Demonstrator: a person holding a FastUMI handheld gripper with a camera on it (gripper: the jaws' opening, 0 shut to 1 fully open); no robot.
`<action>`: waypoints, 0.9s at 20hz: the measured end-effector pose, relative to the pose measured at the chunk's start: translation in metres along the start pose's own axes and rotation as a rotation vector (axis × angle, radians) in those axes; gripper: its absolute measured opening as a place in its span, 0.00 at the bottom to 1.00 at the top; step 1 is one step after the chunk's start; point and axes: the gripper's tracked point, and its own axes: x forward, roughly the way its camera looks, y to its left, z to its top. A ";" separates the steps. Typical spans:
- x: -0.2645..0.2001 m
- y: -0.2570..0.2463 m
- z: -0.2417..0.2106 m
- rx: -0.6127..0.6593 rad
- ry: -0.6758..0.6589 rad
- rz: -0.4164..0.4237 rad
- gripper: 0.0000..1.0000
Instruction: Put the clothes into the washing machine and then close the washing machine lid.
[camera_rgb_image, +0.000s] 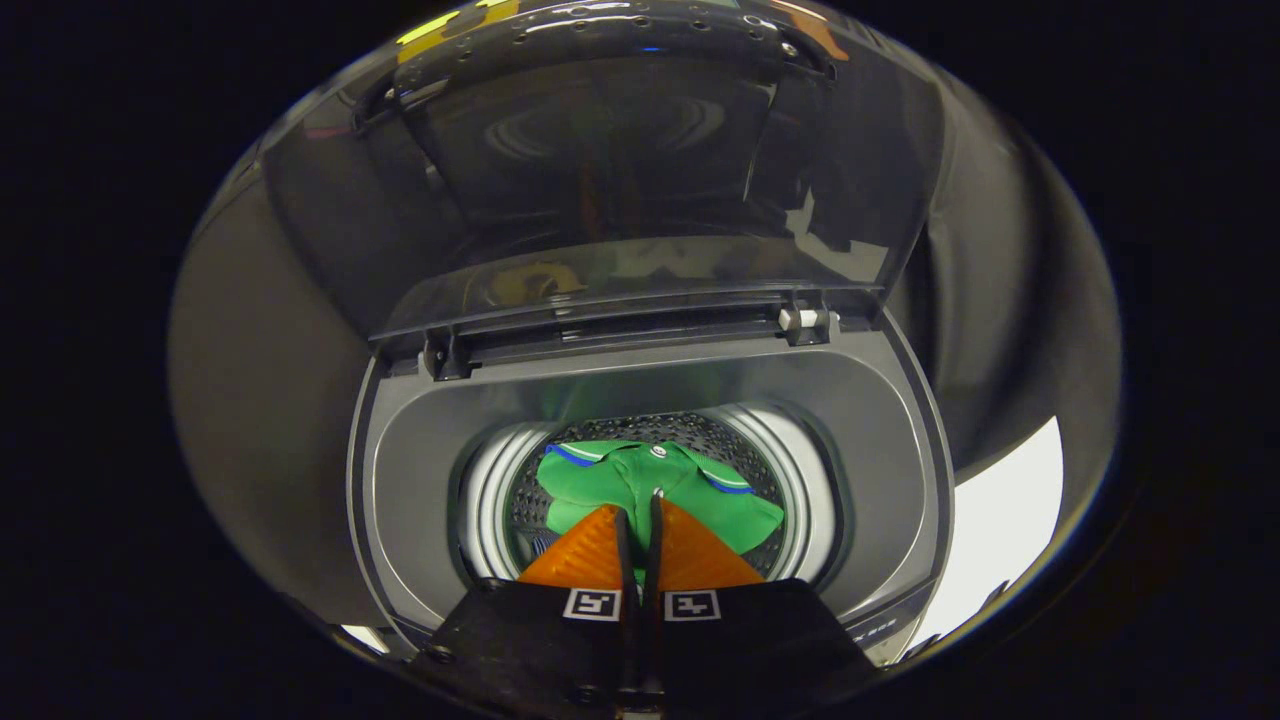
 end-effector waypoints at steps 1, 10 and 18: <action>-0.004 0.005 -0.009 0.016 0.052 0.019 0.25; -0.017 0.010 0.003 -0.002 -0.019 0.054 0.96; -0.072 0.015 0.016 -0.107 -0.152 0.097 0.96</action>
